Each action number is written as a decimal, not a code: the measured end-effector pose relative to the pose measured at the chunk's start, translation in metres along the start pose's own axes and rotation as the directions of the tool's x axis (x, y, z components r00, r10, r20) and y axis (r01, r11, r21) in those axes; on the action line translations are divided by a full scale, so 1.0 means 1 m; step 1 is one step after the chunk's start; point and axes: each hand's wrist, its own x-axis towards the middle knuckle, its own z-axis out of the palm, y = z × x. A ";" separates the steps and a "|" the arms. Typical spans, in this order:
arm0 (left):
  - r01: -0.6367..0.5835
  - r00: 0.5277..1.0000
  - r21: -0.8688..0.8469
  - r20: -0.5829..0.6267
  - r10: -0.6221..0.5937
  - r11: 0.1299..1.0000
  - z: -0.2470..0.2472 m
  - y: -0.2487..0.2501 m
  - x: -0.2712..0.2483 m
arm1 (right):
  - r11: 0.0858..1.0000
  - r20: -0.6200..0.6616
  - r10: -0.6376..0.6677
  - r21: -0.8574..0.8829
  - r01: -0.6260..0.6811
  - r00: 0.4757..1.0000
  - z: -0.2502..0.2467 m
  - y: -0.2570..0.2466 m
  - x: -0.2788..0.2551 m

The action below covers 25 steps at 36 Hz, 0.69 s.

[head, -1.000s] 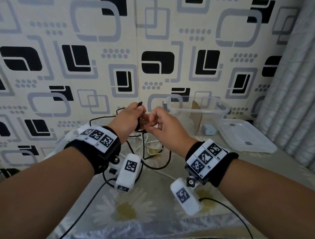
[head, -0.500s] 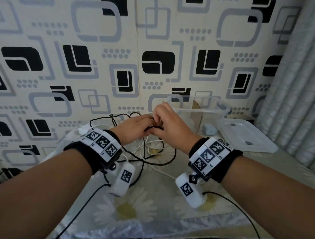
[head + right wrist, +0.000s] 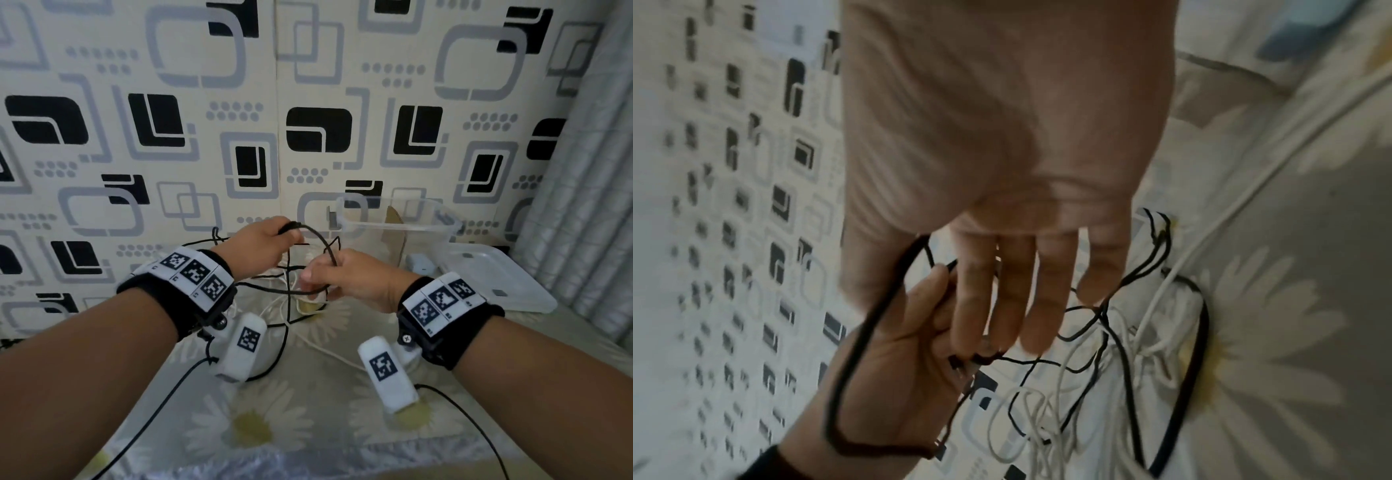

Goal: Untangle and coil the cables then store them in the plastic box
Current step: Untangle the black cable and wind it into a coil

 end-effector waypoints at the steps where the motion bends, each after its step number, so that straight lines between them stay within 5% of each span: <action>1: 0.009 1.000 -0.087 -0.019 -0.010 0.996 0.001 0.000 0.001 | 0.998 0.045 0.012 0.068 -0.015 0.999 0.001 0.001 0.000; 10: 0.033 0.987 -0.501 -0.121 -0.108 0.865 -0.002 0.002 0.003 | 0.888 0.054 -0.049 0.459 0.019 0.997 0.001 -0.006 0.000; 19: 0.086 0.987 -0.704 -0.034 -0.154 0.705 -0.008 -0.002 0.001 | 0.699 -0.062 0.008 0.714 0.039 0.998 -0.011 -0.009 0.003; 22: 0.109 0.989 -0.751 0.018 -0.146 0.651 -0.011 -0.005 0.001 | 0.682 -0.207 0.050 0.722 0.118 0.977 -0.013 -0.004 0.007; 25: 0.132 0.989 -0.794 0.068 -0.130 0.594 -0.014 -0.006 0.000 | 0.734 -0.453 0.118 0.639 0.229 0.884 -0.014 -0.003 0.010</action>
